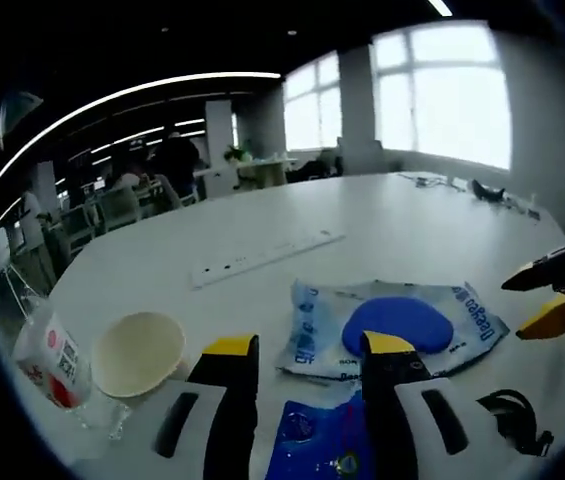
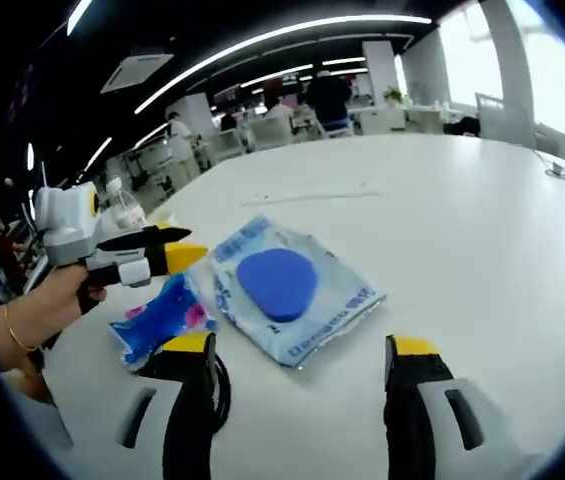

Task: Arrange the tabletop items into an orderly group along one side of the table until the central work area is clear of visible clutter.

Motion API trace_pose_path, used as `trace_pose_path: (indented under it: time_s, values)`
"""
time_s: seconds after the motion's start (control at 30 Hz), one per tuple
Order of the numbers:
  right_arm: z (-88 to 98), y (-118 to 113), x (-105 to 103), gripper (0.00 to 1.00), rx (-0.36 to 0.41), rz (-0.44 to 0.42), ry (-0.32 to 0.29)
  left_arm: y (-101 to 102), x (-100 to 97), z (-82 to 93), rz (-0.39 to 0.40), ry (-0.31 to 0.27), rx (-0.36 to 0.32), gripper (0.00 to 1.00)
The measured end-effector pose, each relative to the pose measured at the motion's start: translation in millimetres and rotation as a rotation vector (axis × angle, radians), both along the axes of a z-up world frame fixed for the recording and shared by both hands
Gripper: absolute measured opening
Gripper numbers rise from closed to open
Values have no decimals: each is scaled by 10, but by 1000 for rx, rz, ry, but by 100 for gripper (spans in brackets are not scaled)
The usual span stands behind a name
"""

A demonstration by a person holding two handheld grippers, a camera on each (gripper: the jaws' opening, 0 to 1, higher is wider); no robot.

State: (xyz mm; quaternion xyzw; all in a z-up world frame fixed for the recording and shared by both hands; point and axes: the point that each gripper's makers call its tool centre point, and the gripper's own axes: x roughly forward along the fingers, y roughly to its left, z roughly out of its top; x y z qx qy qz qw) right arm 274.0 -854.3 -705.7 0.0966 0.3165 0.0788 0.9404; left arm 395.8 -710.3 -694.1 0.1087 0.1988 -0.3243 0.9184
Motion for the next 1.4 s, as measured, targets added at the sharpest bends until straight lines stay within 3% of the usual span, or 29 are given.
trace_pose_path:
  time_s: [0.1, 0.2, 0.5, 0.67, 0.9, 1.13, 1.4]
  values:
    - [-100, -20, 5, 55, -22, -13, 27, -29, 11, -38, 8, 20, -38, 34]
    - [-154, -27, 8, 50, -18, -25, 41, -43, 56, -58, 18, 6, -20, 32]
    - [-205, -40, 17, 38, -3, -61, 36, -49, 168, -152, 61, 57, -40, 21]
    - [-249, -33, 32, 33, -1, -62, 43, -48, 161, -238, 77, 122, 26, 16]
    - [-260, -57, 48, 29, -4, -65, 49, -65, 183, -296, 88, 166, 97, 14]
    - [-281, -72, 54, 24, 5, -63, 52, -13, 224, -328, 92, 162, 196, 5]
    - [-252, -60, 63, 10, 11, -62, 39, -5, 195, -343, 114, 191, 183, 1]
